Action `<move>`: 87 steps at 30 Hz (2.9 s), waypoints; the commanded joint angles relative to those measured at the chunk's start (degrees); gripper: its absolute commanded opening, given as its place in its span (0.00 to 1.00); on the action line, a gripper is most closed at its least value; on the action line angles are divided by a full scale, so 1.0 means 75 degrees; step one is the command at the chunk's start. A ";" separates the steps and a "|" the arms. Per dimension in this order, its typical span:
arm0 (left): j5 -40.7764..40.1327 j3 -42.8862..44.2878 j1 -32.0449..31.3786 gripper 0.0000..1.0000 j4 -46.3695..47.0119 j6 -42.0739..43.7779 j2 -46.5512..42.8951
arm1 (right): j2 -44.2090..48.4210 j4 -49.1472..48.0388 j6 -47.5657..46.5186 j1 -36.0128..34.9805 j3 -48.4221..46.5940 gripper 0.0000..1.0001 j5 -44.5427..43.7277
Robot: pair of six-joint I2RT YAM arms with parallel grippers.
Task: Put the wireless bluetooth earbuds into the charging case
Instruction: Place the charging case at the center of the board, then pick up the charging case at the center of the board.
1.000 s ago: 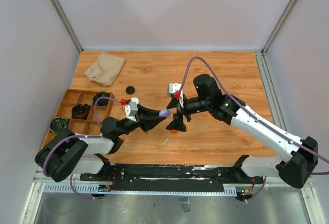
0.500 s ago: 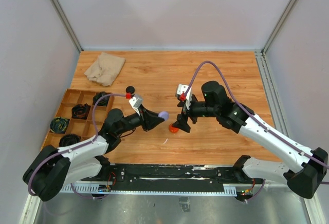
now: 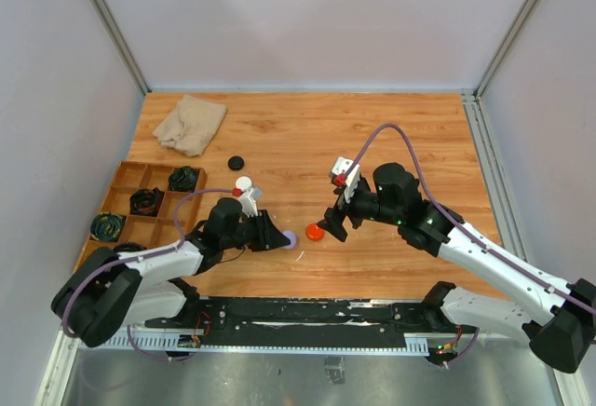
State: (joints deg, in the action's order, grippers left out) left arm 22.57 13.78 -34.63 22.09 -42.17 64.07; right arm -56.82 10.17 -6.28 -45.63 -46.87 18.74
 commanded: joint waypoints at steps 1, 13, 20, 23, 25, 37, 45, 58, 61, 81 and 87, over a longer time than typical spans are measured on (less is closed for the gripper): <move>-0.0181 0.0210 0.0014 0.14 -0.0104 -0.0709 0.0788 | 0.0165 -0.0415 0.0112 0.0032 0.0162 0.95 -0.0199; -0.0465 0.1149 -0.0515 0.31 0.0032 -0.1194 0.2555 | 0.0529 -0.0617 0.0041 0.0028 0.0437 0.95 -0.0214; -0.0941 0.1020 -0.0578 0.47 -0.0362 -0.1282 0.2272 | 0.0579 -0.0671 0.0041 0.0028 0.0478 0.96 -0.0180; -0.1476 0.1249 -0.0575 0.53 -0.1261 -0.0913 0.1968 | 0.0607 -0.0677 0.0051 0.0031 0.0455 0.96 -0.0121; -0.1818 0.1386 -0.0574 0.58 -0.1832 -0.0707 0.1718 | 0.0636 -0.0673 0.0053 0.0030 0.0458 0.96 -0.0109; -0.4443 0.2749 0.0106 0.77 -0.4806 0.0665 0.0576 | 0.0775 -0.0682 0.0099 0.0036 0.0482 0.97 -0.0073; -0.5144 0.3612 0.1193 0.88 -0.5008 0.1606 0.1219 | 0.0837 -0.0688 0.0135 0.0044 0.0501 0.97 -0.0038; -0.5056 0.5056 0.1967 0.89 -0.4625 0.2295 0.3460 | 0.0815 -0.0741 0.0182 0.0043 0.0511 0.98 0.0146; -0.5078 0.5238 0.2054 0.88 -0.4612 0.2394 0.3851 | 0.0815 -0.0752 0.0172 0.0038 0.0519 0.99 0.0161; -0.4773 0.5816 0.2164 0.69 -0.4543 0.2482 0.5088 | 0.0812 -0.0753 0.0182 0.0044 0.0506 0.99 0.0173; -0.4082 0.5367 0.2148 0.56 -0.4278 0.2732 0.4828 | 0.0790 -0.0755 0.0233 0.0041 0.0490 0.99 0.0133</move>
State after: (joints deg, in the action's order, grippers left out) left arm -12.82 56.80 -18.81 -11.11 -23.16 100.49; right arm -51.22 6.20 -5.72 -45.63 -43.44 19.46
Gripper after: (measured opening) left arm 0.596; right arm 0.992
